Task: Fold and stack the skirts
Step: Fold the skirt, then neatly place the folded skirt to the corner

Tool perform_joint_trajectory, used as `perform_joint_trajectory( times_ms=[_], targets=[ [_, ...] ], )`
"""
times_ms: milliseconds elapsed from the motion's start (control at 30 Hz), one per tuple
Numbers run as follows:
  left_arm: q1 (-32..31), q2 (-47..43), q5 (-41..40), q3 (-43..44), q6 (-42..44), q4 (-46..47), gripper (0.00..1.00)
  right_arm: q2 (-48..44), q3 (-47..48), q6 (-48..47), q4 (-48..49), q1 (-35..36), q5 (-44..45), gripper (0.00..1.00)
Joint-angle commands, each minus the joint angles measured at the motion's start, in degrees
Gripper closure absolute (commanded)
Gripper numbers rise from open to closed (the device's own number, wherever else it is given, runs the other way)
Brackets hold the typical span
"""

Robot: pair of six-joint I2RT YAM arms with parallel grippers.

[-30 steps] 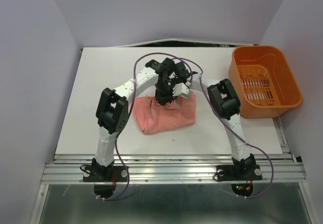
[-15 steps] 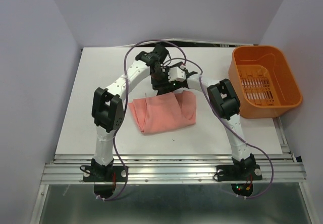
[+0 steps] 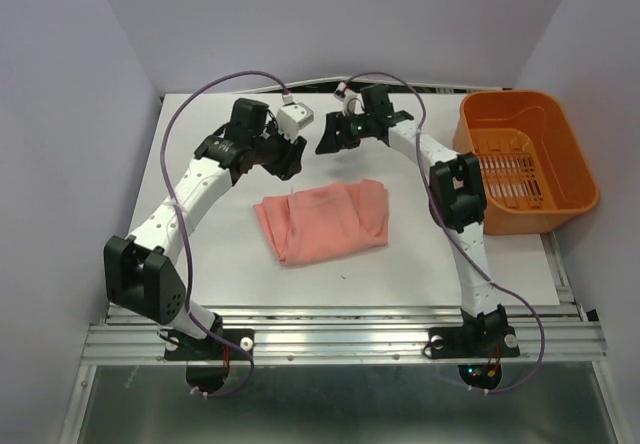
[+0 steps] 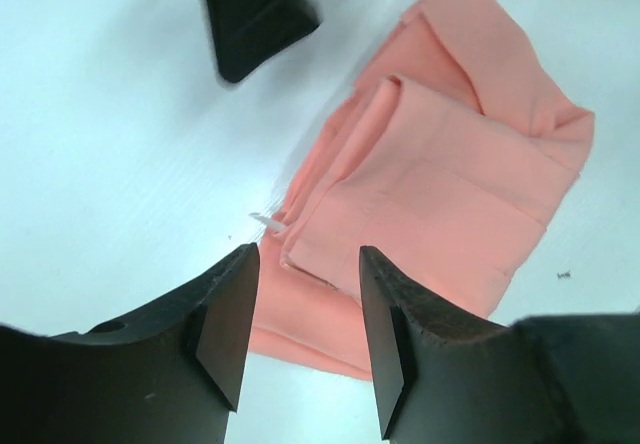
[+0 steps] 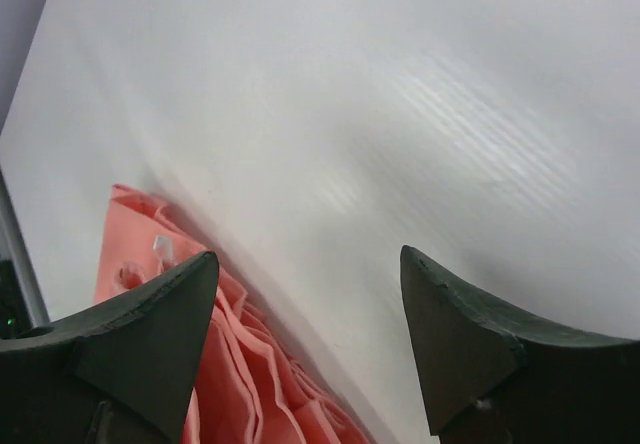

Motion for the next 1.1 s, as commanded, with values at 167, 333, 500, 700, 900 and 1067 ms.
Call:
perform_joint_trajectory(
  times_ms=[167,333,500,700,900,1067],
  targets=[
    [4.3,-9.5,-6.7,-9.2,-19.8,14.4,0.41,-17.8,-9.0,-2.3,-5.3,-2.3,12.4,0.21],
    [-1.1,-10.5,-10.3,-13.4,-27.3,12.7,0.41,-27.7,-21.8,-3.7,-7.6,-1.8,15.9,0.21],
    [-13.8,-8.3,-21.1,-13.7,-41.3,8.9,0.42,-33.1,-29.8,-3.3,-9.9,-4.0,22.2,0.19],
    [-17.5,1.0,-21.7,-14.9,-51.2,9.1,0.38,-34.6,-30.0,-2.1,-14.3,-7.9,26.3,0.09],
    [-15.7,15.7,-18.9,-15.2,-53.4,9.7,0.31,-36.1,-30.1,-2.9,-15.3,-10.5,29.2,0.0],
    [-9.8,20.6,-18.0,-13.0,-48.5,7.3,0.14,-36.8,-30.7,-3.9,-15.9,-13.6,28.3,0.0]
  ],
)
